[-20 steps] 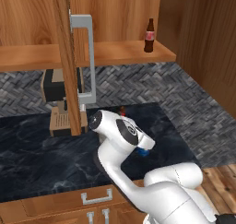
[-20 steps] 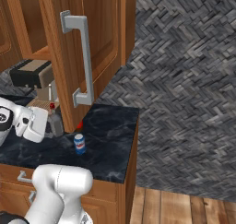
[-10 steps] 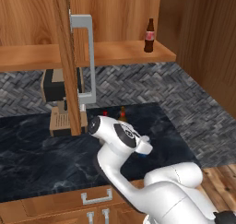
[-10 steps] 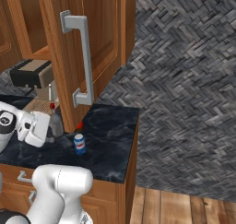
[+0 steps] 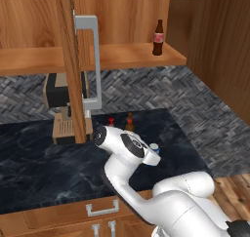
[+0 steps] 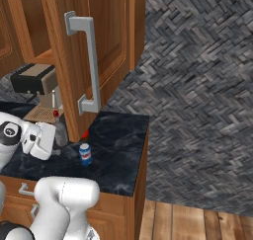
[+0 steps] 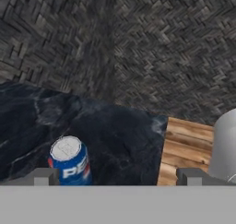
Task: Sort all alcoholic drinks to one cabinet, and non-alcoholic drinks to the other.
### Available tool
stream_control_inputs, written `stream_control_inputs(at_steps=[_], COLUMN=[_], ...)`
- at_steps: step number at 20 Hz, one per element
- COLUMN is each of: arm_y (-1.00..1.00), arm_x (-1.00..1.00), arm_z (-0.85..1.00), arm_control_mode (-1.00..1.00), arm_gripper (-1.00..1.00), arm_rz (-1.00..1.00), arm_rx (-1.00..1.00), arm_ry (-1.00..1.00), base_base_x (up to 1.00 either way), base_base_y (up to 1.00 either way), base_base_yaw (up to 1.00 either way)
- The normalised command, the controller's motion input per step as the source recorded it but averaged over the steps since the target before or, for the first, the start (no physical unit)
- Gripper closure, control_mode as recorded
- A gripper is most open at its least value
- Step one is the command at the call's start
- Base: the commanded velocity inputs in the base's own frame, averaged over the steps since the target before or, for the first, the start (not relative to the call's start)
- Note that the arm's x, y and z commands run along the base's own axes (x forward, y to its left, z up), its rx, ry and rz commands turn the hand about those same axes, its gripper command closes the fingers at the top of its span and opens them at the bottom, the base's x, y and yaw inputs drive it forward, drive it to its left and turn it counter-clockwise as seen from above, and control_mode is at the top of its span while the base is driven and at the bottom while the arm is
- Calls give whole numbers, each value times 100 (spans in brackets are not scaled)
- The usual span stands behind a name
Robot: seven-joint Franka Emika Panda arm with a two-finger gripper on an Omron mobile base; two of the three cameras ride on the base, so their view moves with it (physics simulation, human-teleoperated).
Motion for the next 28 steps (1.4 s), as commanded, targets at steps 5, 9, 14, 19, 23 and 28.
stream_control_inputs(at_steps=[5,9,14,19,23,28], arm_y=[0,0,0,0,0,0], arm_x=[16,18,17,14,12,6], arm_z=[-8,-11,-14,-15,-15,-17], arm_control_mode=[-100,-100,-100,-100,-100,-100], arm_gripper=[-100,-100,-100,-100,-100,-100], arm_rz=[0,0,0,0,0,0], arm_rx=[0,0,0,0,0,0], arm_ry=[0,0,0,0,0,0], base_base_x=[0,0,0,0,0,0], base_base_y=[0,0,0,0,0,0], base_base_yaw=[0,0,0,0,0,0])
